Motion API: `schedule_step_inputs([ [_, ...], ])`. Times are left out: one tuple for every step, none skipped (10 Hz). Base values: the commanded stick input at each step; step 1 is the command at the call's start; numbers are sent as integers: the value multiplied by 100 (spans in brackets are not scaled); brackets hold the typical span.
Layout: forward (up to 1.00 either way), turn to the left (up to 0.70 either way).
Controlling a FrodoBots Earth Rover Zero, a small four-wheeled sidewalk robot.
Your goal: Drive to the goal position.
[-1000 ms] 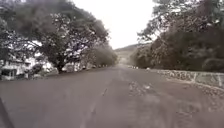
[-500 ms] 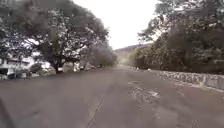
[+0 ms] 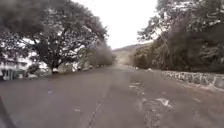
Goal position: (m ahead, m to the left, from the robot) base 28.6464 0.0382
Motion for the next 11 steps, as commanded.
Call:
schedule_step_inputs([
  [100,0],
  [100,0],
  [100,0],
  [100,0],
  [100,0],
  [100,0],
  [100,0],
  [100,0],
  [100,0],
  [100,0],
  [100,0],
])
